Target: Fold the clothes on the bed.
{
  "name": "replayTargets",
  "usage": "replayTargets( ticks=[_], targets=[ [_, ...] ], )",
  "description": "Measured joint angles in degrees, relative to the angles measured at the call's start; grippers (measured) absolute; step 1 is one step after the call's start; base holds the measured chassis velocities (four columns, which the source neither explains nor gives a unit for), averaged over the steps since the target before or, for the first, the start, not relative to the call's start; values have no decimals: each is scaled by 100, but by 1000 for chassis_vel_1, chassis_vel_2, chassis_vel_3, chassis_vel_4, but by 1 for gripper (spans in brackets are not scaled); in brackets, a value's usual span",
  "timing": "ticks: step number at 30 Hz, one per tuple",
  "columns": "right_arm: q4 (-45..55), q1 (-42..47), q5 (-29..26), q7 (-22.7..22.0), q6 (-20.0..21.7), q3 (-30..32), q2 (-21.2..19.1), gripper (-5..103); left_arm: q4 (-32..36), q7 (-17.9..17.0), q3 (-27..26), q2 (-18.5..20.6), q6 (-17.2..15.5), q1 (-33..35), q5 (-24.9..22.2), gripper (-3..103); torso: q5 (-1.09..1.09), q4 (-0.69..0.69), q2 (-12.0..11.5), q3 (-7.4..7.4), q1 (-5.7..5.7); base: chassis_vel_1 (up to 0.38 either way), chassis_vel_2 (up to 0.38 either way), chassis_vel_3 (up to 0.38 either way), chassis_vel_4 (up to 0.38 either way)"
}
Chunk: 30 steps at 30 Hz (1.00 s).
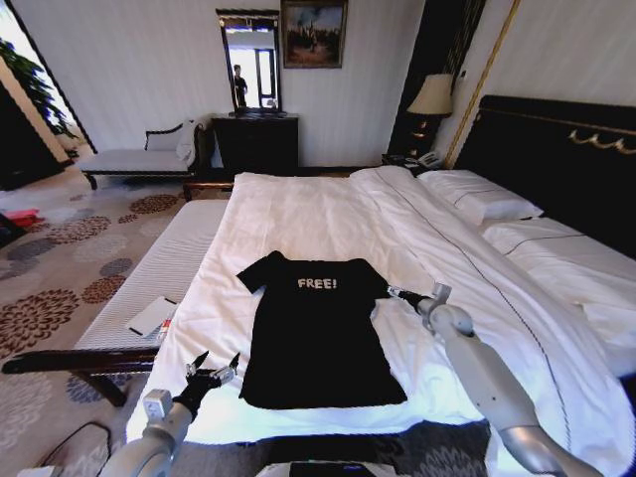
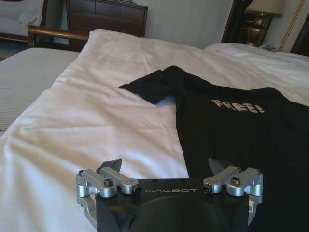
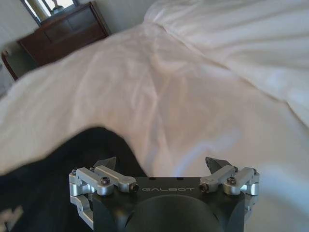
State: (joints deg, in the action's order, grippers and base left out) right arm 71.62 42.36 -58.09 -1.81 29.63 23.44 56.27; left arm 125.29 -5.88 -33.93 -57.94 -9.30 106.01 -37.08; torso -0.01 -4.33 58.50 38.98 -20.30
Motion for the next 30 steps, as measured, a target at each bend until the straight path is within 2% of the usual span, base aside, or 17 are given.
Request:
replayTargets(
  ticks=[5,7,12,28,30],
  targets=[
    [-535,-570,-383,218,194,-373,1,100,7,-5,14,-22,-2,37,36,100,0,1,-1,0,0,0,0,0,0],
    [-744,-768,-514,250,318,-581,116,100,27,-1,-35,-38,-2,72,37,100,1,2,-1,0,0,0,0,0,0],
    [-1161,-959,-357,357,340,-825,312,100,47,48,-167,-59,6,152,20,100,2,2,-1,1,0,0,0,0,0],
    [-1832,-1297,-453,312,231,-830,468,100,-95,75,-86,-73,31,56,-39,100,0,0,-1,0,0,0,0,0,0],
    [-1920,-1354,-470,285,246,-847,502,102,-102,75,-86,-66,32,54,-47,100,0,0,-1,0,0,0,0,0,0]
  ],
)
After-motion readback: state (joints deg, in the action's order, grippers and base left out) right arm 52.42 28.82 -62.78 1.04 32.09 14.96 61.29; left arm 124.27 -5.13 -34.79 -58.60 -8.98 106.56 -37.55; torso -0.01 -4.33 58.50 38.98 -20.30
